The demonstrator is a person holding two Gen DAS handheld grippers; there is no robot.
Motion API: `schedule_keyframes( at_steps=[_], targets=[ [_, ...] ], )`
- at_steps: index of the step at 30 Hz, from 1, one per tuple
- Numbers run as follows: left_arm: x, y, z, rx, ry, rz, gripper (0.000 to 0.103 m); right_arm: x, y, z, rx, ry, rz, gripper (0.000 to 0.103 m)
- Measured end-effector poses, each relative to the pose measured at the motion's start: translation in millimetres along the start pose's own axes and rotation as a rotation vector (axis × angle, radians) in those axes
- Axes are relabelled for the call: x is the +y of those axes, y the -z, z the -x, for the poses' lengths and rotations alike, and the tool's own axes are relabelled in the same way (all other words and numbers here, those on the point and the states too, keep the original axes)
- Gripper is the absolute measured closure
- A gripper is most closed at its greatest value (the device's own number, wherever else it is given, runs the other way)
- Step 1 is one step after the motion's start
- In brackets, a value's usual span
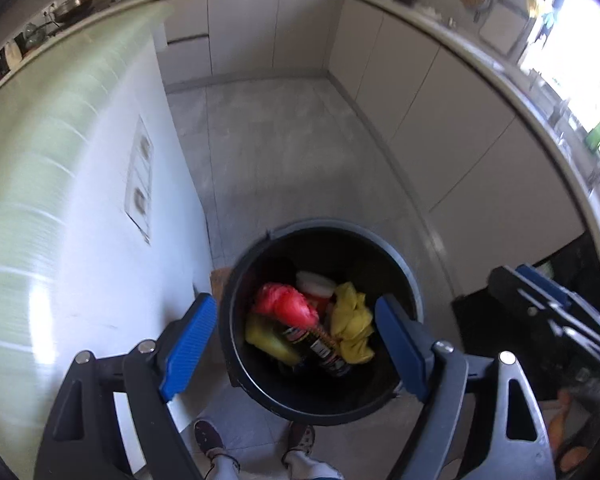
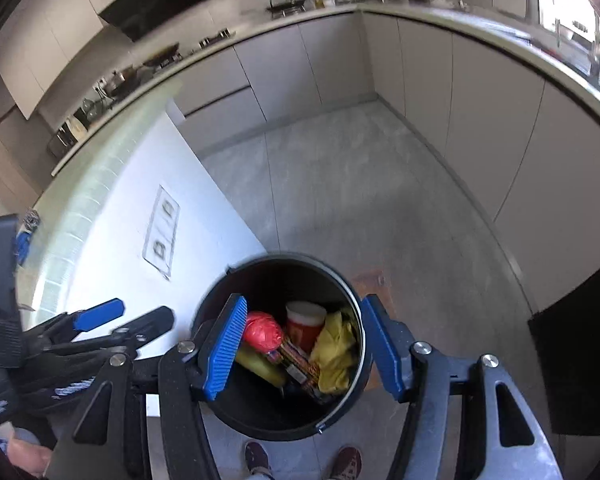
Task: Collect trash
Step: 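Carry red bag and yellow cloth over the black bin and open both tools, then return both open tools to the island toward the blue cloth and scrubber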
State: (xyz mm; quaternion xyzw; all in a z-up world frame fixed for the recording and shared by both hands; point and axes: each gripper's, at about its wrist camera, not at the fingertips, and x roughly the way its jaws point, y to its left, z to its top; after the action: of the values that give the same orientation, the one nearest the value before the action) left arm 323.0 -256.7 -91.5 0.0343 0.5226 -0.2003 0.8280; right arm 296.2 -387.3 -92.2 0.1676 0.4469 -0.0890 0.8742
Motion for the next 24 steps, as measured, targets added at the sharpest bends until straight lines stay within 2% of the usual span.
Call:
schedule_keyframes(
  at_steps=[4, 11, 17, 24],
  targets=[
    [7, -18, 59, -0.088, 0.005, 0.025, 0.020, 23, -20, 24, -0.040, -0.030, 0.023, 0.041],
    [46, -18, 125, -0.163, -0.013, 0.086, 0.020, 73, -34, 45, -0.075, -0.094, 0.065, 0.041],
    [89, -7, 142, -0.182, -0.058, 0.125, 0.019, 137, -32, 59, -0.089, -0.156, 0.104, 0.041],
    [163, 12, 163, -0.210, -0.105, 0.157, 0.017, 228, -15, 61, -0.094, -0.194, 0.153, 0.038]
  ],
)
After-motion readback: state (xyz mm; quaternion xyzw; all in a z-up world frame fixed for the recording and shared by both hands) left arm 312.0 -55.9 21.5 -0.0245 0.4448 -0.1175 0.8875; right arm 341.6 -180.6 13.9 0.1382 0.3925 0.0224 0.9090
